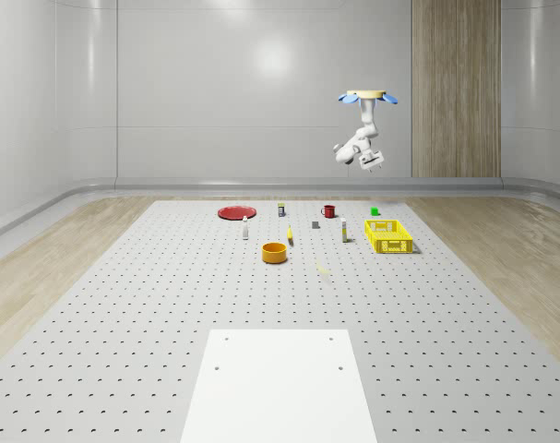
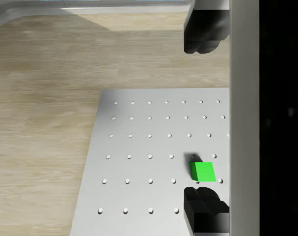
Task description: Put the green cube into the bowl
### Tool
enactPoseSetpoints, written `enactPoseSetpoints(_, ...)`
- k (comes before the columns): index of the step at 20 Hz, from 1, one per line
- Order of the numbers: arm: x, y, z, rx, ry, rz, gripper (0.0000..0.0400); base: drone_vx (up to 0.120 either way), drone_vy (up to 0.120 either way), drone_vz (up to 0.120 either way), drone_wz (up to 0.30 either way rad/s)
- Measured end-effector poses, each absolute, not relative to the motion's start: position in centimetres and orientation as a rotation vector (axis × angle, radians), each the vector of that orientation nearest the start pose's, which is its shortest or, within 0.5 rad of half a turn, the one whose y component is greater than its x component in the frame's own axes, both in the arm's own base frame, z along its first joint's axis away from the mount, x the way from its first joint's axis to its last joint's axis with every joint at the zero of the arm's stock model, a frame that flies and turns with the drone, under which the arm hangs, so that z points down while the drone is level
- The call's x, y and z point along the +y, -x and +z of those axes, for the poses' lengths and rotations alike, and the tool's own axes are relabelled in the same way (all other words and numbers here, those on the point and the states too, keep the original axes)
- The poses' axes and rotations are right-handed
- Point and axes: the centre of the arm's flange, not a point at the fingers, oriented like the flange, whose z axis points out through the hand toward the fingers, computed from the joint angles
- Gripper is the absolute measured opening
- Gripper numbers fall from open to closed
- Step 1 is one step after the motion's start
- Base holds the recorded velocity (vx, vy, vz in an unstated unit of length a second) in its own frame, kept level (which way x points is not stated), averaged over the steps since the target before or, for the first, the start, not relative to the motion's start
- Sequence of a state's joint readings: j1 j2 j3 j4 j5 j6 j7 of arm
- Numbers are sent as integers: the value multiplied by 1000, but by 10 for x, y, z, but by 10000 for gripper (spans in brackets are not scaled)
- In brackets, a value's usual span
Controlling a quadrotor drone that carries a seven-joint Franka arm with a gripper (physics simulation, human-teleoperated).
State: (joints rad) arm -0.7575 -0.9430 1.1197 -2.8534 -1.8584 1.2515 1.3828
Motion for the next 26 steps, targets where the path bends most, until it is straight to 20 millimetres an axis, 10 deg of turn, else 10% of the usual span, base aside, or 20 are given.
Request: enactPoseSetpoints(26,0,-307,491,-3,-3,784,400,83,-26,-120,0)
